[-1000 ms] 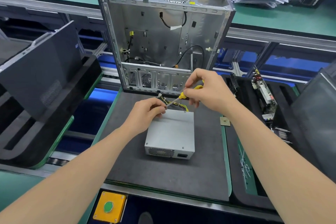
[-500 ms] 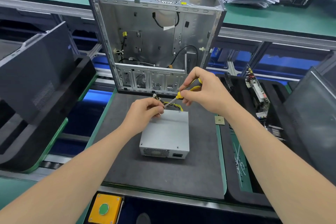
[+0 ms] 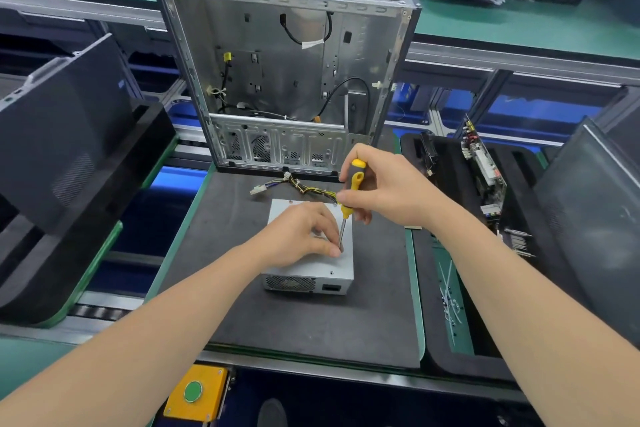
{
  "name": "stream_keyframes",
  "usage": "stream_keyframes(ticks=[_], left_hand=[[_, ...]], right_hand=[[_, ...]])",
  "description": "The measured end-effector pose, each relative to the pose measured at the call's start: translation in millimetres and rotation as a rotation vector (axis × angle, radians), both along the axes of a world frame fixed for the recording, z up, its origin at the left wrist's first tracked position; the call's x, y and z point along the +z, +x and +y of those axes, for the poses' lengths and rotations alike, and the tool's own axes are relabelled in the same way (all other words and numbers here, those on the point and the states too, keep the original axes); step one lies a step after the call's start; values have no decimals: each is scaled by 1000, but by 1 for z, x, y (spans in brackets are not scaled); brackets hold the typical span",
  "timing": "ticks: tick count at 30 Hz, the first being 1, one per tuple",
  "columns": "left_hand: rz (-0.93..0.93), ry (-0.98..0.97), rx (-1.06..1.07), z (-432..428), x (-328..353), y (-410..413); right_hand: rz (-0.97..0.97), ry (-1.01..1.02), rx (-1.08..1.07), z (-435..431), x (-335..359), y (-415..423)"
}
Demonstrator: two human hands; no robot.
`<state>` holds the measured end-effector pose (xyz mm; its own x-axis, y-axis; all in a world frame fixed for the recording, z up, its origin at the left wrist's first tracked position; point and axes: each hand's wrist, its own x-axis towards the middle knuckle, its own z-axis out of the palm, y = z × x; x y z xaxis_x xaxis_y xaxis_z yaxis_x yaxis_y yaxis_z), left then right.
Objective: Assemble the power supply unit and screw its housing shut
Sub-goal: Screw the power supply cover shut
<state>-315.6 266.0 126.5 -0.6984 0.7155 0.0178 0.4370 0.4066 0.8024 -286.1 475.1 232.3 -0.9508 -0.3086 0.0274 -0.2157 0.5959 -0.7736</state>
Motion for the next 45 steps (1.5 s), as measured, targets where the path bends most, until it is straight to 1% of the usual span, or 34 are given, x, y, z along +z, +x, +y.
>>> stream_keyframes(ticks=[7,12,19,22,24,26,28,30,33,35,36,37,39,41,43,45], left_hand=[[27,-94,-105,-5,-8,0],[56,-176,-148,-8,-7,0],[49,-184,-140,-9,0,7],[26,-176,-146,-10,7,9],[9,-149,-151,-13,11,10],[14,-135,-150,-16,11,11],[29,-122,-143,-16,9,13],[37,-99,-102,-14,8,16],[47,-42,-44,-12,4,20],[53,-26,-37,-13,3,21],[62,-25,-39,-13,2,22],[75,-23,-45,-13,2,22],[97,-24,-68,-12,2,23],[115,-28,-71,-12,3,24],[136,-28,-67,-12,3,25],[133,-19,-64,-11,3,25]], right_hand=[[-24,2,-11,8,-19,11],[-5,-4,10,6,-25,18],[27,14,90,0,-21,26],[46,80,211,-4,-13,29],[66,165,296,-7,-6,30],[116,254,327,-11,-1,30],[189,337,288,-15,2,30],[228,436,204,-20,5,30],[279,628,81,-31,3,31],[336,745,46,-37,2,33],[358,761,74,-36,4,34],[364,737,140,-34,8,35],[299,602,333,-28,20,38],[228,517,455,-24,29,37],[219,574,433,-24,30,33],[220,670,314,-26,29,31]])
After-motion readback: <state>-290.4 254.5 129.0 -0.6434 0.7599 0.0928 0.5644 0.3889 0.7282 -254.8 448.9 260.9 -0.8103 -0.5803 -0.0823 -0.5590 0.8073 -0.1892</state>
